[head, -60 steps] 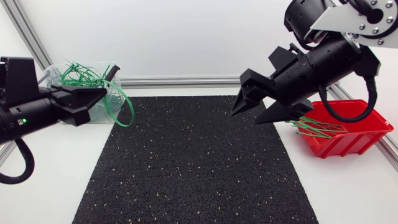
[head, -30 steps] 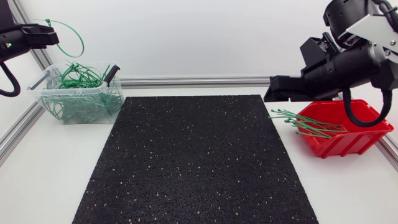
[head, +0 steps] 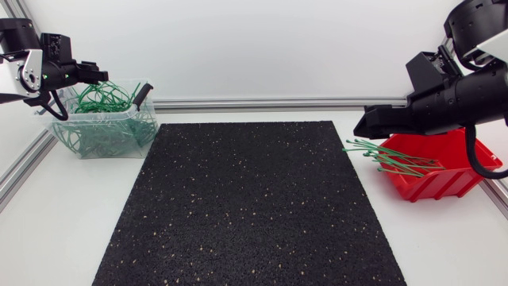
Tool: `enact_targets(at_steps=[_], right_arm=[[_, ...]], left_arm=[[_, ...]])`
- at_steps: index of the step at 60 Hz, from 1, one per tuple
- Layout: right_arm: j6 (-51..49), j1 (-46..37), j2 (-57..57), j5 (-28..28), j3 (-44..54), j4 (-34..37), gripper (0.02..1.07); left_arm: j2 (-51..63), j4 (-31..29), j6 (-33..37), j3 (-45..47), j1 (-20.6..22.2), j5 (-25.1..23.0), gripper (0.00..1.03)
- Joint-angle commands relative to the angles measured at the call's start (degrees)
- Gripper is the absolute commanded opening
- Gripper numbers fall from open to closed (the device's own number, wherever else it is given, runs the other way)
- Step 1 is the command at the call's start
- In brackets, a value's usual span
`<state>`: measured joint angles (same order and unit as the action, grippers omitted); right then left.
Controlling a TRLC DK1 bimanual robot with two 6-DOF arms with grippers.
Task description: Take a green cable tie from the red box, thread the tail through the head to close it, then place it in the transparent bin on the left.
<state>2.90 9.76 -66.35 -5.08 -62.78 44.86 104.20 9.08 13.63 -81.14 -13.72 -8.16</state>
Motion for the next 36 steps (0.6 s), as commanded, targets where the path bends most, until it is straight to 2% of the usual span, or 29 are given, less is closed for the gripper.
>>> enact_targets(at_steps=[1, 7, 17, 27, 30, 36], right_arm=[[-1.49, -0.71, 1.57, 0.16, 1.17, 0.75, 1.03], [-2.28, -2.02, 1.92, 0.16, 1.00, 0.49, 1.03], [-5.36, -6.68, 2.01, 0.16, 1.52, -3.90, 1.03], [-9.93, -12.48, 4.82, 0.34, 6.09, -11.20, 1.03], [-11.60, -14.24, 6.58, 1.48, 9.52, -15.77, 1.03], [-12.65, -15.82, 9.39, 1.57, 13.04, -18.49, 1.03]], left_arm=[[1.09, -0.47, 2.10, -1.03, 0.44, 0.60, 1.00], [-1.55, -1.08, 2.10, 0.46, 0.62, 0.60, 1.00], [-8.40, -0.38, 2.10, 6.79, 1.32, 0.60, 1.00], [-14.64, 2.08, 1.93, 14.08, 1.23, 0.52, 1.00], [-17.89, 3.22, 1.84, 18.57, 1.23, 0.52, 1.00], [-22.20, 6.12, 1.84, 24.89, 1.32, 0.52, 1.00]])
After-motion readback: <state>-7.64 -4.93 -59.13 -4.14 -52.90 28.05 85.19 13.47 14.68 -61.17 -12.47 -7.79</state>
